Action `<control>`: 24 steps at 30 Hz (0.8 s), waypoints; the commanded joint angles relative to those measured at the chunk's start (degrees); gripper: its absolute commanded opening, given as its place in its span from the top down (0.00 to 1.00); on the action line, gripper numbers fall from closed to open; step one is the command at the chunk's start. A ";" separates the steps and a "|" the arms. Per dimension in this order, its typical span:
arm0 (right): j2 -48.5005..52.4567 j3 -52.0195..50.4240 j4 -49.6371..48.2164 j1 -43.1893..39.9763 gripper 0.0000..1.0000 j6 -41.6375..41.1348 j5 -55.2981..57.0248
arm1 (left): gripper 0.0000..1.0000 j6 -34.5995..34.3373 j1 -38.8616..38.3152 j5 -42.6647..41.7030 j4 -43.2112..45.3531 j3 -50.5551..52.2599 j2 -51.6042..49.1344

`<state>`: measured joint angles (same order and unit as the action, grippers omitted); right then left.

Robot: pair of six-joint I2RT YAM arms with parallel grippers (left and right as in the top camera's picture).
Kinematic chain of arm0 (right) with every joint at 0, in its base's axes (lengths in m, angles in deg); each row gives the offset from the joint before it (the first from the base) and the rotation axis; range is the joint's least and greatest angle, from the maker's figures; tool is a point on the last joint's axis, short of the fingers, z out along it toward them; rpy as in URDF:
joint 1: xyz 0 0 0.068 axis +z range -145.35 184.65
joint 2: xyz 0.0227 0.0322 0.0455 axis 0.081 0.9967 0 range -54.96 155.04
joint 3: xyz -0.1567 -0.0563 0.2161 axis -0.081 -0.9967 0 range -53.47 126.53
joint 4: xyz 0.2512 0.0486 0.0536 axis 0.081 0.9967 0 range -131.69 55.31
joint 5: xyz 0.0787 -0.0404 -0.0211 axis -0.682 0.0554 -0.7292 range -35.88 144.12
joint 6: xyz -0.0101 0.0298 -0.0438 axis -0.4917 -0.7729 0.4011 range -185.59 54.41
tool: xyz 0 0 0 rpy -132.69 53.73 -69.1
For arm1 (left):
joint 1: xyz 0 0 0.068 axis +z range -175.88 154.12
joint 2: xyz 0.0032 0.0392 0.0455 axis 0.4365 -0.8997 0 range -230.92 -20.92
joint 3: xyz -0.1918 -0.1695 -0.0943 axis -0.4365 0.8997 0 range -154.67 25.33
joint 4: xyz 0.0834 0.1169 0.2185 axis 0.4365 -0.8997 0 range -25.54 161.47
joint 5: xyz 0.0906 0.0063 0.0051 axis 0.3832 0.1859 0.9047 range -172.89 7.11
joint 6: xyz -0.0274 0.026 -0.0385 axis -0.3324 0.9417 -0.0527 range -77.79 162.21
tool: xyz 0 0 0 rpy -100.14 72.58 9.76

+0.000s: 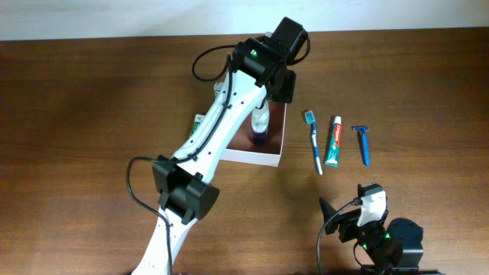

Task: Pack container

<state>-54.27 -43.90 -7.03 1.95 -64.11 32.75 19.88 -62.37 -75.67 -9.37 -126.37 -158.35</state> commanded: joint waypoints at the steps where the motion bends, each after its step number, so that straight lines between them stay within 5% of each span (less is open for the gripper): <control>1: -0.48 -0.26 0.22 -0.33 0.01 -0.48 -0.68 | 0.32 -0.09 0.28 -0.44 -0.61 -0.26 2.58; 12: -0.48 -0.26 0.20 -0.33 0.01 -0.48 -0.68 | 0.14 2.69 2.54 7.93 -10.84 -0.44 15.76; 18: -0.48 -0.26 0.20 -0.33 0.01 -0.48 -0.68 | 0.14 6.08 12.61 6.19 -15.87 1.46 18.21; 24: -0.48 -0.26 0.20 -0.33 0.01 -0.48 -0.68 | 0.13 5.38 23.28 2.43 -14.80 14.88 18.08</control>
<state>-54.27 -43.90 -7.01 1.95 -64.13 32.75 24.25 -42.50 -70.42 -24.69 -118.41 -138.90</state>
